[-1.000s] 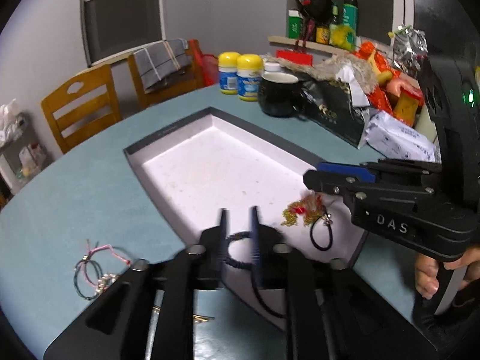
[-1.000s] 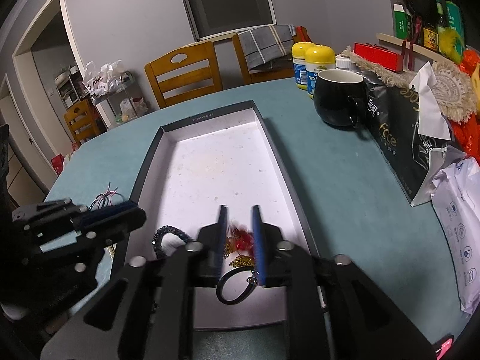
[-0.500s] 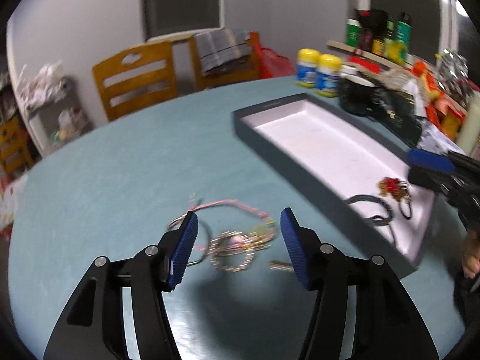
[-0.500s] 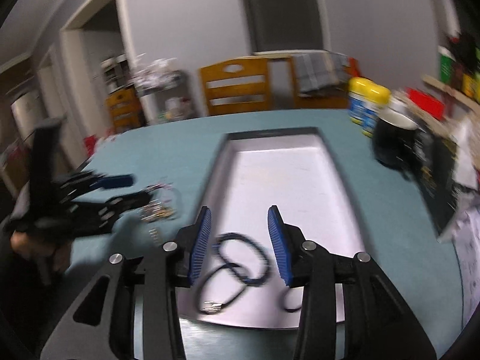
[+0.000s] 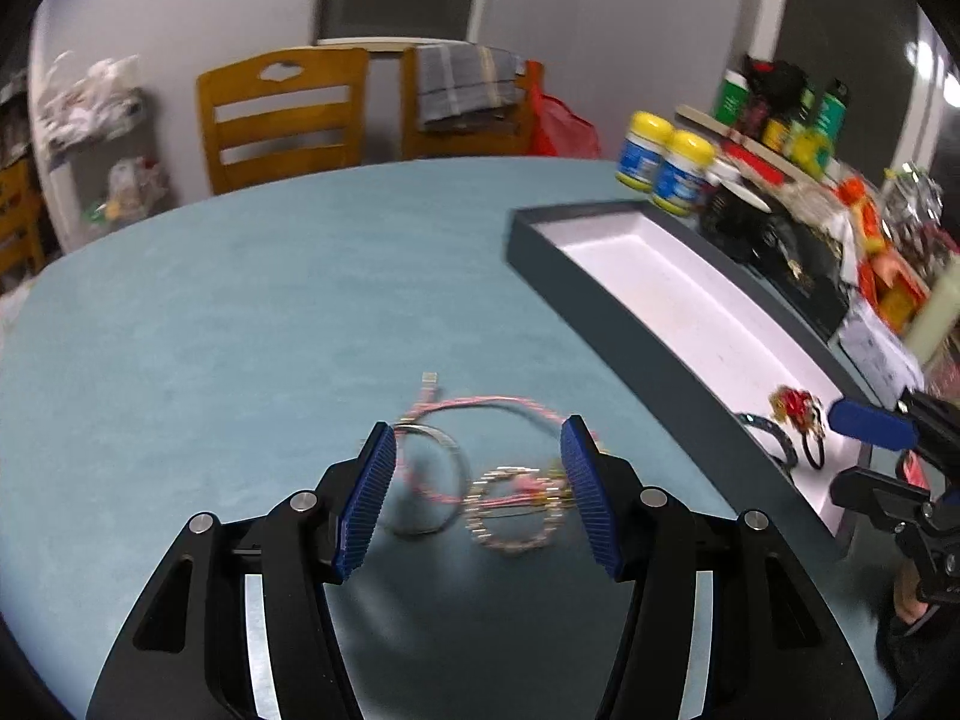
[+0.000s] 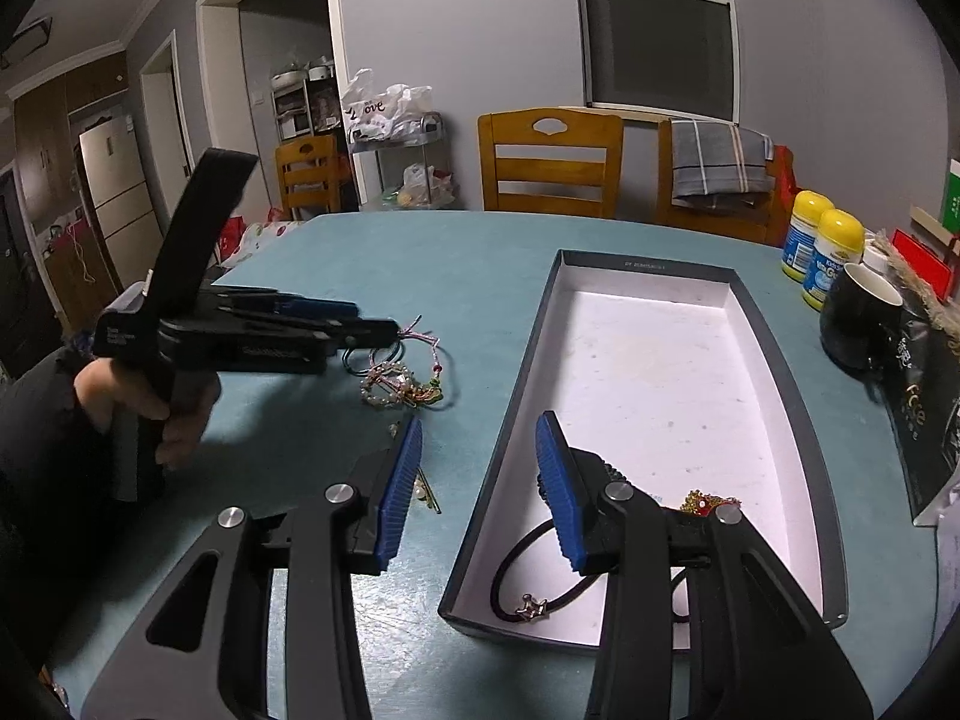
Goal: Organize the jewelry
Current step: 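Grasp the pink string bracelet from the pile with the left gripper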
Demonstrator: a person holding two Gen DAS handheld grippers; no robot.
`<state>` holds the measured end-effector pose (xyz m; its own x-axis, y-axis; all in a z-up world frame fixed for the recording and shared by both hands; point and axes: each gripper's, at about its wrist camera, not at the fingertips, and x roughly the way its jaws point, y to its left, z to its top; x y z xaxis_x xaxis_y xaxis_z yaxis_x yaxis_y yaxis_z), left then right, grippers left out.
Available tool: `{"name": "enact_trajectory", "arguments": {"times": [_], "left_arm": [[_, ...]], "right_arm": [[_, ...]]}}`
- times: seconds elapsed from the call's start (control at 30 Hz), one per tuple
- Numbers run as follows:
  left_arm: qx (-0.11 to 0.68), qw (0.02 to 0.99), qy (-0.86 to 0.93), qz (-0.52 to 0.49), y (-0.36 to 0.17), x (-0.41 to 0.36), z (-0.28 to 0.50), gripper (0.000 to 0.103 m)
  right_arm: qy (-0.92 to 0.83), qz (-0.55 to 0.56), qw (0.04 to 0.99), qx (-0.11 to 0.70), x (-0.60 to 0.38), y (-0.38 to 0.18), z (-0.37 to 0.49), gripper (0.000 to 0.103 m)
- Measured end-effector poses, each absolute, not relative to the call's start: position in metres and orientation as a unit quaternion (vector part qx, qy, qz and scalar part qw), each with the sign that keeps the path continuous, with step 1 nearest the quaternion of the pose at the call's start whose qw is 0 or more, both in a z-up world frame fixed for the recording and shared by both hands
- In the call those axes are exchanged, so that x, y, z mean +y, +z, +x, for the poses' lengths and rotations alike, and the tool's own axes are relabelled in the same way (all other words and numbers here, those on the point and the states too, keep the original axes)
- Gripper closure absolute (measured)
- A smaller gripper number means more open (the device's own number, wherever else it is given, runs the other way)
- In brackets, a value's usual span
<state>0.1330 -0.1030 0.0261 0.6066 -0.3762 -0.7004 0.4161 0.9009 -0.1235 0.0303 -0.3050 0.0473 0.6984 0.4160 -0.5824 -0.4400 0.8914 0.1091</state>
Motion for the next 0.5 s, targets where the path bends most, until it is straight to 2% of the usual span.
{"name": "enact_trajectory", "arguments": {"times": [0.17, 0.23, 0.33, 0.47, 0.5], "left_arm": [[0.387, 0.884, -0.258, 0.052, 0.023, -0.134, 0.134, 0.044], [0.401, 0.875, -0.265, 0.053, 0.02, -0.143, 0.138, 0.047], [0.423, 0.867, -0.259, 0.056, 0.012, -0.149, 0.146, 0.061], [0.431, 0.864, -0.258, 0.036, 0.006, -0.143, 0.152, 0.096], [0.425, 0.867, -0.257, 0.031, 0.009, -0.14, 0.151, 0.097]], "right_arm": [[0.227, -0.003, 0.923, 0.311, -0.313, 0.049, 0.032, 0.062], [0.225, 0.005, 0.924, 0.31, -0.318, 0.05, 0.033, 0.062], [0.224, 0.013, 0.925, 0.307, -0.322, 0.053, 0.033, 0.062], [0.229, 0.019, 0.925, 0.302, -0.324, 0.055, 0.03, 0.062], [0.233, 0.018, 0.924, 0.302, -0.324, 0.055, 0.029, 0.062]]}}
